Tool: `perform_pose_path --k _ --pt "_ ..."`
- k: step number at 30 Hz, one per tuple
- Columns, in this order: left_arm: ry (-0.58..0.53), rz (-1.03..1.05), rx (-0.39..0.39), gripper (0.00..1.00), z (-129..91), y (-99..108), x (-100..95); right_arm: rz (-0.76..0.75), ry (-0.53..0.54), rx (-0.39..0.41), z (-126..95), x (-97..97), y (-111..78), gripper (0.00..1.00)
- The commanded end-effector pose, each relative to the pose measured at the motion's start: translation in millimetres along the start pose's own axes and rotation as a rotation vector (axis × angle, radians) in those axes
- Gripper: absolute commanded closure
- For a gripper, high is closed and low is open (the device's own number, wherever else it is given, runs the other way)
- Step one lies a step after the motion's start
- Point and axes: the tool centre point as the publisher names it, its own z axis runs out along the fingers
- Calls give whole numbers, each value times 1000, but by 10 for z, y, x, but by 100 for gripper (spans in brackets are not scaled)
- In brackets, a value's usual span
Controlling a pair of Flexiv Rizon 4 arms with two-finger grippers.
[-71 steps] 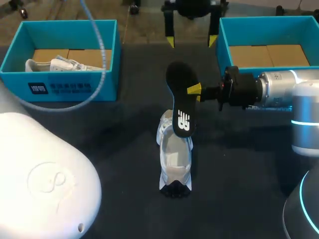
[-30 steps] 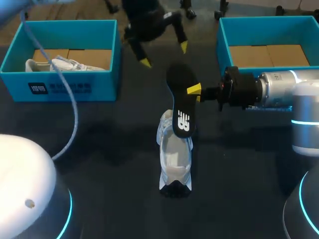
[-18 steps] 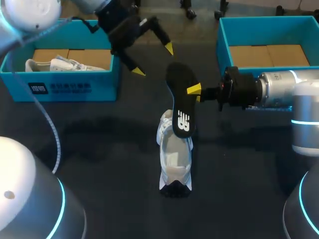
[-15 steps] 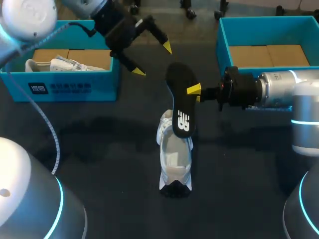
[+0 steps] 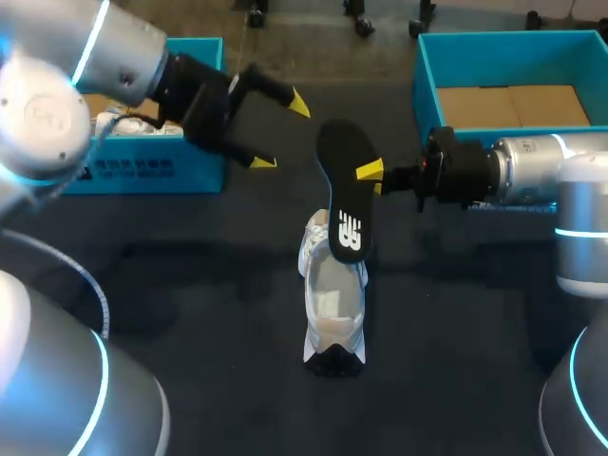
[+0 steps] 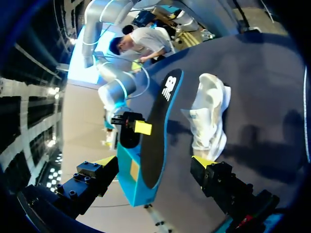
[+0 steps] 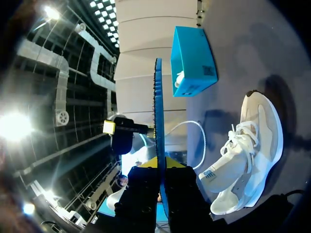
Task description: Take the shoe out of the shoebox, open the shoe tongue, remove and reinsert the insole, then place the shoe into the shoebox
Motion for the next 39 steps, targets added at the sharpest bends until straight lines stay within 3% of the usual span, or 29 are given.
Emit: perform_pose_path --k 1,5,7,15,23,29,34,39 --pt "-347 15 18 0 68 -11 67 0 -1 0 7 -3 -3 100" --pt "-420 19 9 0 286 36 162 0 -1 0 7 -3 -3 100" --pt "-467 11 40 0 343 53 174 0 -1 0 7 -3 -3 100" --pt "-466 34 43 0 307 61 140 0 -1 0 7 -3 -3 100" --pt "-481 83 9 0 594 -6 128 0 -1 0 7 -3 -3 100" --pt "-521 127 -30 29 739 -2 97 0 -1 0 7 -3 -3 100" --pt "-526 137 -46 29 834 8 61 0 -1 0 7 -3 -3 100" --pt "-531 144 -61 40 866 14 37 0 -1 0 7 -3 -3 100"
